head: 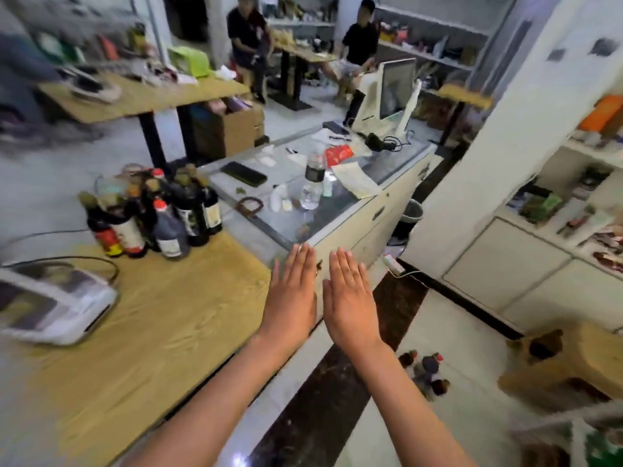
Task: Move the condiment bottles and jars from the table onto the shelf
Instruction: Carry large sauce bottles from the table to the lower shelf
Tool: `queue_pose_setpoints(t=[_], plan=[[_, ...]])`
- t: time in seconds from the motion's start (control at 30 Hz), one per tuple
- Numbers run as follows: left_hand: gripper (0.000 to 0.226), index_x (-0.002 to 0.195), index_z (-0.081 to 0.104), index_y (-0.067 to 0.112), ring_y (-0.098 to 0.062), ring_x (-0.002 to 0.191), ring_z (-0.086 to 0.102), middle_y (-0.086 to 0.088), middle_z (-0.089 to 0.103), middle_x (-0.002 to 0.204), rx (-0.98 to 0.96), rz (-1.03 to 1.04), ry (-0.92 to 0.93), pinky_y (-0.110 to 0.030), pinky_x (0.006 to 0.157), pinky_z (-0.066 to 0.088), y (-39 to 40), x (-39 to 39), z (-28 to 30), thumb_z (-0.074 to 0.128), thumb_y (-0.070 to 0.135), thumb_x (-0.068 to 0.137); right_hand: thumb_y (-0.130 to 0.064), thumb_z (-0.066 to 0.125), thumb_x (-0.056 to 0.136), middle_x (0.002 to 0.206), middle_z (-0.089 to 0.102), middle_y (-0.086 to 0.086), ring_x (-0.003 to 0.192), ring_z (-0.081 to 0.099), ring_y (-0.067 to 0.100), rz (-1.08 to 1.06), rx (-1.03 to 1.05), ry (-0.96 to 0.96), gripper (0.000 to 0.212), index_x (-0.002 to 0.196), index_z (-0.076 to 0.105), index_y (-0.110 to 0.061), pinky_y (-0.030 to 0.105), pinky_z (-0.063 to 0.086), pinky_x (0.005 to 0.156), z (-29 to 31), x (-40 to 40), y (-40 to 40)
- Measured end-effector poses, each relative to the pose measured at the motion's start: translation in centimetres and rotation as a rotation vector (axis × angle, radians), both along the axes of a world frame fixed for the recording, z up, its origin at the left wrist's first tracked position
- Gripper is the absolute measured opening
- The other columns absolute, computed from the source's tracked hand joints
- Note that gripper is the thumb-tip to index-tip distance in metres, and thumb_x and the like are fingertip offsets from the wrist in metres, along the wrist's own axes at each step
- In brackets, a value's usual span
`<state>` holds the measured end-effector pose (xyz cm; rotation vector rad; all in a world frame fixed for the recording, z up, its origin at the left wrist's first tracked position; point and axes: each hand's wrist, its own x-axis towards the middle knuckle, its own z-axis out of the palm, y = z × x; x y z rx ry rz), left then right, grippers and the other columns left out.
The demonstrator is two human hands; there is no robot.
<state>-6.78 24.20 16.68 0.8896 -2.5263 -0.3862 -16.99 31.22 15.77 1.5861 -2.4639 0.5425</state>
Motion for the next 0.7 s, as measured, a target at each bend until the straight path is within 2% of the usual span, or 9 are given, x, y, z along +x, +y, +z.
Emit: queue_pose_setpoints(t=[0.13, 0.27, 0.33, 0.5, 0.7], plan=[[0.073, 0.153, -0.004, 0.009, -0.021, 0.149, -0.009, -0.007, -0.004, 0.163, 0.057, 0.153, -0.058, -0.043, 0.121, -0.001, -7.4, 6.1, -1.8, 0.040, 0.011, 0.095, -0.029, 0.023, 0.103, 0.158, 0.031, 0.013, 0.150, 0.022, 0.024, 0.120, 0.040, -0.020, 0.055, 0.151, 0.034, -0.004, 0.040, 0.013, 0.122, -1.4, 5.2, -8.6], [0.072, 0.154, -0.003, 0.011, -0.019, 0.150, -0.008, -0.005, -0.003, 0.163, 0.117, 0.257, -0.049, -0.043, 0.121, 0.001, -13.4, 11.8, -3.3, 0.041, 0.010, 0.096, -0.024, 0.031, 0.107, 0.163, 0.019, 0.009, 0.152, 0.010, 0.020, 0.234, 0.085, -0.079, 0.052, 0.155, 0.024, -0.008, 0.032, -0.002, 0.121, -2.5, 9.7, -15.5], [0.074, 0.154, -0.004, 0.013, -0.016, 0.149, -0.011, -0.003, -0.005, 0.163, 0.150, 0.309, -0.045, -0.042, 0.122, 0.001, -15.6, 14.0, -3.9, 0.042, 0.011, 0.097, -0.026, 0.030, 0.107, 0.164, 0.016, 0.007, 0.153, 0.007, 0.018, 0.274, 0.100, -0.104, 0.053, 0.156, 0.020, -0.010, 0.030, -0.004, 0.120, -3.0, 11.4, -18.1], [0.073, 0.154, -0.001, 0.013, -0.016, 0.149, -0.008, -0.002, -0.003, 0.163, 0.211, 0.408, -0.022, -0.040, 0.122, 0.001, -20.3, 18.2, -5.6, 0.043, 0.010, 0.096, -0.028, 0.028, 0.107, 0.165, 0.014, 0.005, 0.153, 0.006, 0.016, 0.328, 0.169, -0.158, 0.053, 0.157, 0.018, -0.012, 0.030, 0.000, 0.122, -4.0, 14.6, -24.2], [0.072, 0.154, 0.006, 0.014, -0.015, 0.150, -0.002, -0.002, 0.007, 0.163, 0.265, 0.501, -0.006, -0.039, 0.122, 0.003, -24.9, 19.4, -7.8, 0.044, 0.006, 0.094, -0.029, 0.033, 0.107, 0.162, 0.023, 0.006, 0.152, 0.015, 0.018, 0.377, 0.199, -0.279, 0.053, 0.155, 0.025, -0.010, 0.034, 0.013, 0.123, -5.8, 15.5, -30.2]])
